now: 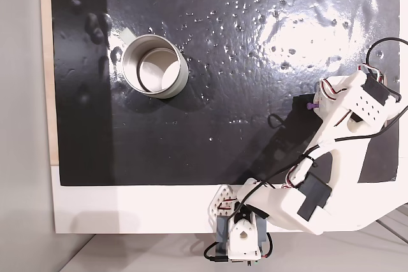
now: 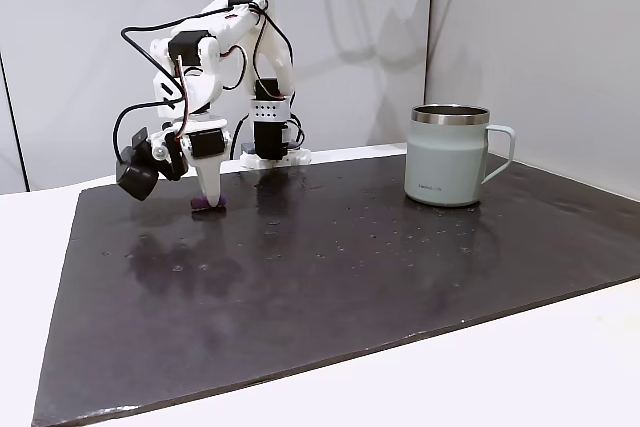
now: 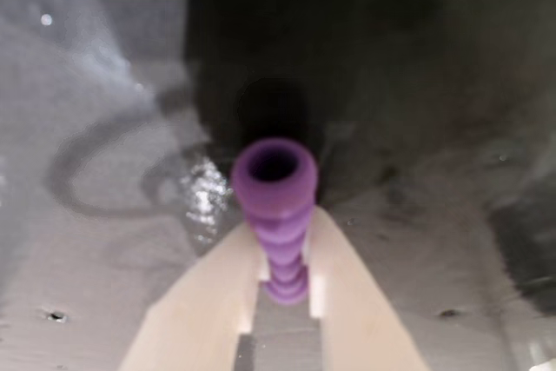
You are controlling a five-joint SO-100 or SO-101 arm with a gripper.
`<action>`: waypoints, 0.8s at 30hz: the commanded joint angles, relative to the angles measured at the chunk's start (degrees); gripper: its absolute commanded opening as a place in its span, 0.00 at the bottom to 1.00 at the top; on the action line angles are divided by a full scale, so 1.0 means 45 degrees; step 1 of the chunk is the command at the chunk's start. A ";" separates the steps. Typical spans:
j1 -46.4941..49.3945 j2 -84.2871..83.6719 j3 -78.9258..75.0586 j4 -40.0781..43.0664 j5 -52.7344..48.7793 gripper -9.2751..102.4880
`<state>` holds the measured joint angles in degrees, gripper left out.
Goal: Grasp a pengrip and put it in the cup.
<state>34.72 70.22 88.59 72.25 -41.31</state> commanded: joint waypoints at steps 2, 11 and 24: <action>0.0059 0.0879 -0.1953 0.1465 0.0430 0.08; -0.0508 0.4824 -0.2422 0.2754 0.1504 0.08; -0.2383 0.9141 -0.3984 0.4844 0.2871 0.08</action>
<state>26.46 106.35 77.08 91.23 -30.15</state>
